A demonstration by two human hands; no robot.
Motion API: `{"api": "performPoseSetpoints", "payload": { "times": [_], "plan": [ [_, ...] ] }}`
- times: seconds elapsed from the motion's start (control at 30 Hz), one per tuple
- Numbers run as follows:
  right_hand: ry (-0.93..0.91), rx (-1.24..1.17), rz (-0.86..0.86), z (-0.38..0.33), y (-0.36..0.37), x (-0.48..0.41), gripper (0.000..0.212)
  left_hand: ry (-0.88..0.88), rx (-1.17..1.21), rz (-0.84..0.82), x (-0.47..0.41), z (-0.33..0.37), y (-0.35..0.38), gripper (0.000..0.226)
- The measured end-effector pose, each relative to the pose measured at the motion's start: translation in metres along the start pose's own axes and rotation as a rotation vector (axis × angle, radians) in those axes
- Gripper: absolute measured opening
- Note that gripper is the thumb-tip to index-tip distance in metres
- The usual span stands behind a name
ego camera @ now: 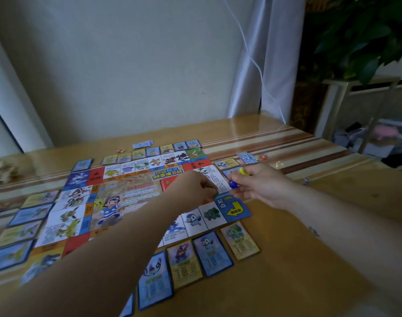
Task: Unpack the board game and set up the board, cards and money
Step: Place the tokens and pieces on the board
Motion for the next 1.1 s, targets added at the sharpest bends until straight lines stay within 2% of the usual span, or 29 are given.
{"api": "performPoseSetpoints", "payload": {
  "times": [0.13, 0.23, 0.43, 0.53, 0.6, 0.7, 0.73, 0.8, 0.9, 1.0, 1.1],
  "plan": [
    [-0.273, 0.644, 0.005, -0.007, 0.000, -0.003, 0.022, 0.036, -0.317, -0.026, -0.016, 0.011, 0.005, 0.024],
    [-0.349, 0.846, -0.016, -0.007, 0.004, -0.002, 0.022, 0.068, -0.379, -0.041, -0.022, 0.016, 0.008, 0.027],
    [-0.350, 0.879, -0.072, -0.006, 0.009, -0.001, 0.023, 0.095, -0.357, -0.071, -0.023, 0.018, 0.009, 0.030],
    [-0.367, 0.793, -0.049, -0.011, 0.004, 0.000, 0.027, 0.089, -0.141, 0.002, -0.019, 0.012, 0.001, 0.028],
    [-0.386, 0.746, -0.031, -0.015, 0.000, 0.002, 0.028, -0.007, 0.141, 0.028, -0.017, 0.003, -0.008, 0.024],
    [-0.348, 0.629, 0.000, -0.019, -0.002, 0.007, 0.028, -0.249, 0.877, -0.104, -0.004, -0.003, -0.015, 0.029],
    [-0.326, 0.538, 0.006, -0.019, -0.002, 0.008, 0.031, -0.257, 1.017, -0.135, -0.001, -0.003, -0.017, 0.033],
    [-0.273, 0.332, 0.008, -0.019, -0.002, 0.009, 0.033, -0.220, 1.150, -0.148, 0.007, 0.000, -0.020, 0.040],
    [-0.219, 0.237, -0.015, -0.021, 0.000, 0.015, 0.027, -0.150, 1.078, -0.123, 0.013, 0.000, -0.023, 0.043],
    [-0.208, 0.401, -0.041, -0.020, -0.002, 0.021, 0.031, -0.083, 0.878, -0.114, 0.016, -0.001, -0.019, 0.034],
    [-0.195, 0.607, -0.084, -0.015, -0.005, 0.024, 0.038, -0.090, 0.843, -0.097, 0.019, -0.001, -0.016, 0.020]
  ]
}}
Point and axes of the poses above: each hand's wrist, its own x-axis away from the middle knuckle, its own y-axis out of the palm, z = x × y, the point moved 4 cm from there along -x, towards the middle knuckle, and after that the axes turned 12 degrees about -x, right-handed, at the moved point
